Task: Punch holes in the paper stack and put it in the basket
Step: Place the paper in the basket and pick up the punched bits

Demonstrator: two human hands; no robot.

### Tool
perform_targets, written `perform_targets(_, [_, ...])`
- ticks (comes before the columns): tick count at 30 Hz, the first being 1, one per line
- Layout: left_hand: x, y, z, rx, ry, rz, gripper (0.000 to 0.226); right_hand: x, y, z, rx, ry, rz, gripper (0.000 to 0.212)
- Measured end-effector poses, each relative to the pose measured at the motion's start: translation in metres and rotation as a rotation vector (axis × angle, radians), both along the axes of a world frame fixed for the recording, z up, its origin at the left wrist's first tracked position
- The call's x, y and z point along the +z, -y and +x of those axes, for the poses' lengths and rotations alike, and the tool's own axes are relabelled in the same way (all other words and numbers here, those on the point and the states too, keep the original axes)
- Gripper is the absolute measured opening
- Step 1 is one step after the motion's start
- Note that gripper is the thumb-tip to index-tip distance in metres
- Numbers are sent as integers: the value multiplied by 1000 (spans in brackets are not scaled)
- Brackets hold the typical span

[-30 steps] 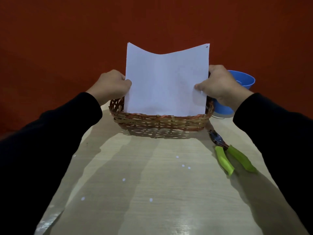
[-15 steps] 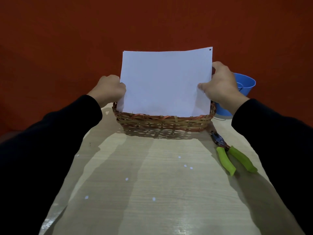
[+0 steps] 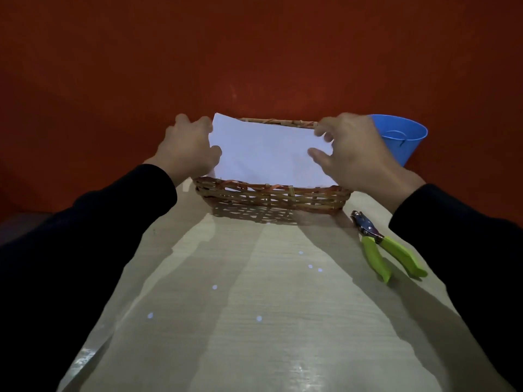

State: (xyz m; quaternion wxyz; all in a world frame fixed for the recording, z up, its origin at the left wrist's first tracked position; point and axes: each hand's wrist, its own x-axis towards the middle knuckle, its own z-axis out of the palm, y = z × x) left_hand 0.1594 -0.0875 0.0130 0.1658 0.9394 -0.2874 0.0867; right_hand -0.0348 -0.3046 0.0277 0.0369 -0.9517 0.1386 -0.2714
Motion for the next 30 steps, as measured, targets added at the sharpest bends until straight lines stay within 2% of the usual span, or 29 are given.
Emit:
perform_targets(2, [3, -1, -23, -93, 117, -45, 43, -5, -18, -22, 291, 32, 23, 25])
perform_targets(4, [2, -4, -56, -273, 239, -167, 32, -15, -35, -47, 484, -21, 37, 17])
perform_targets(7, [-4, -18, -113, -628, 268, -289, 17, -41, -47, -79, 582, -143, 52, 11])
perform_targets(9, [-18, -26, -137, -772, 181, -179, 16, -60, -46, -92, 590, -190, 44, 19])
perform_targets(11, [-37, -31, -150, -769, 51, -32, 26, -69, -45, -100, 564, -227, 61, 33])
perform_targets(13, [-54, -35, -152, -740, -20, 47, 45, -70, -44, -105, 547, -244, 89, 48])
perform_targets(17, [-67, -37, -151, -716, -61, 124, 70, -67, -37, -116, 563, -245, 109, 50])
perform_targets(23, [-67, -35, -158, -704, -11, 249, 83, -71, -26, -127, 590, -293, 202, 45])
perform_targets(30, [-66, -36, -162, -702, 7, 307, 78, -75, -24, -128, 603, -311, 196, 47])
